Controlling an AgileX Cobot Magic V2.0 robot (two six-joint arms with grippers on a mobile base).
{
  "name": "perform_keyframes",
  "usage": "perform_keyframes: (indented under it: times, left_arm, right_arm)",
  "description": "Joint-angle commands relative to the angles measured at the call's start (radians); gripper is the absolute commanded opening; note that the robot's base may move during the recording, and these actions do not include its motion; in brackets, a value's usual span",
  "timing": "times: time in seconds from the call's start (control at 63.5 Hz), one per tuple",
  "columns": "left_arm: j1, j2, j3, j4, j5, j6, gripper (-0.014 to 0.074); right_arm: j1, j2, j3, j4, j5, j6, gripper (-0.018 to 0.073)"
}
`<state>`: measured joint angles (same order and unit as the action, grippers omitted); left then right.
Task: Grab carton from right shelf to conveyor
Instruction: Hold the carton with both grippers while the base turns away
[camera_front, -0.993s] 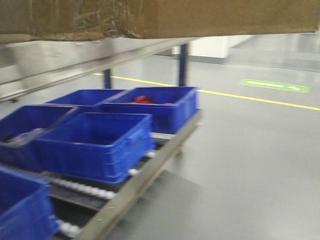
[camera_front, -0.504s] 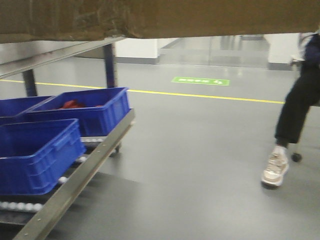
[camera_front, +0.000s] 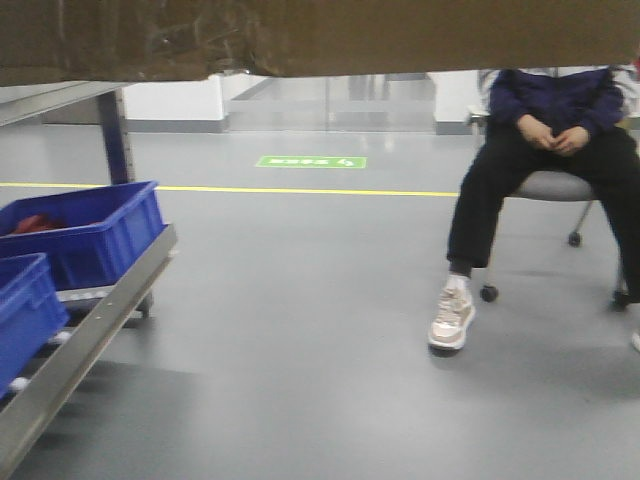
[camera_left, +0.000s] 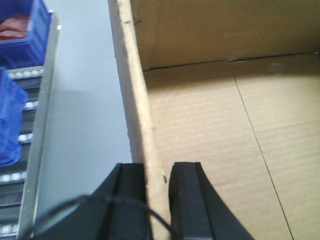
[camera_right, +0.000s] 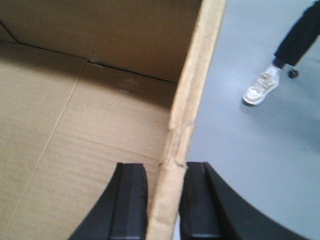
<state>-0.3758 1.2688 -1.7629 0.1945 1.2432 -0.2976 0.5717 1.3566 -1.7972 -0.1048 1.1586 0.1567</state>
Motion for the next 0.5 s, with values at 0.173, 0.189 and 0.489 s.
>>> perform_keyframes:
  times: [0.173,0.189,0.489]
  left_arm:
    - [-0.009,-0.016,-0.014,-0.051,-0.022,0.004,-0.0017]
    - [-0.009,-0.016,-0.014,-0.051,-0.022,0.004,-0.0017]
    - [-0.009,-0.016,-0.014,-0.051,-0.022,0.004,-0.0017]
  right_arm:
    - [-0.002,-0.015,-0.006,-0.015,-0.07,-0.015,-0.0069]
    - [-0.002,-0.015,-0.006,-0.015,-0.07,-0.015,-0.0069]
    - [-0.002,-0.015,-0.006,-0.015,-0.07,-0.015,-0.0069]
